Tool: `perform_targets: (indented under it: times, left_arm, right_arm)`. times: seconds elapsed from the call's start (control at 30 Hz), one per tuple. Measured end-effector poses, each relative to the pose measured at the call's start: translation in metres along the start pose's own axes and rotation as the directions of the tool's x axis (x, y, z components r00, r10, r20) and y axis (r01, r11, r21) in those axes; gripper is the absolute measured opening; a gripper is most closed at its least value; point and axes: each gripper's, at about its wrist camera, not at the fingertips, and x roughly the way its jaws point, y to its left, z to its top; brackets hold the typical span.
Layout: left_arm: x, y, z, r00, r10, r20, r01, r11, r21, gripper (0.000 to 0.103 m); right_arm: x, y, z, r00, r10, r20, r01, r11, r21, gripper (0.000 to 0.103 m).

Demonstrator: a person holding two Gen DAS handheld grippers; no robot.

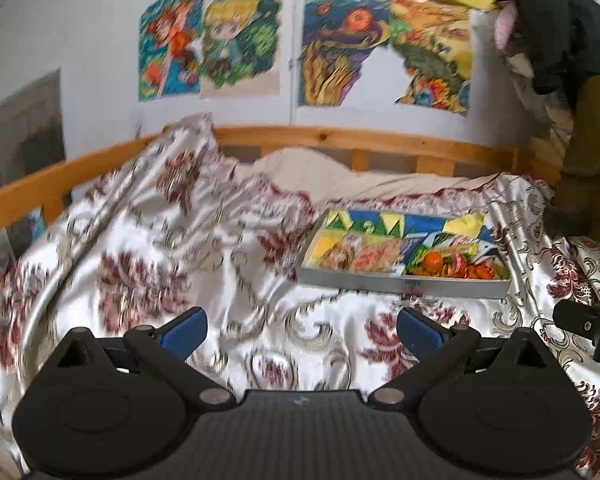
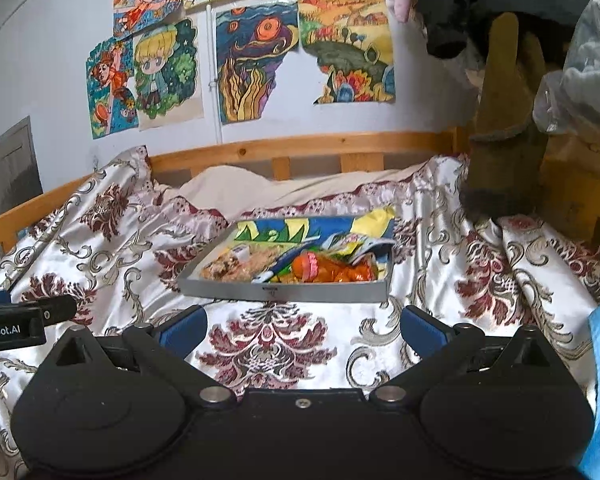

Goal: Organize snacks

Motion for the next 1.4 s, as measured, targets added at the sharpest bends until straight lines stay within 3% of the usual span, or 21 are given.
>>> perform_targets:
  times: [0.13, 0.43, 1.4]
  left_arm:
    - [-0.003, -0.001, -0.01, 0.999, 0.03, -0.019, -0.03, 1.0, -0.009, 0.103]
    - [-0.004, -0.014, -0.02, 1.0, -0.005, -0.019, 0.006, 0.999, 0.053, 0.103]
    - [0.0, -0.007, -0.017, 1.0, 0.018, -0.025, -0.017, 1.0, 0.024, 0.103]
  right_arm:
    - [0.0, 0.003, -0.002, 1.0, 0.012, 0.001, -0.012, 1.0, -0.007, 0.102]
    - [0.0, 0.006, -0.006, 1.0, 0.008, -0.016, -0.009, 0.999, -0.047, 0.102]
    - [0.008, 0.003, -0.012, 0.997, 0.023, -0.073, -0.025, 0.999, -0.026, 0.102]
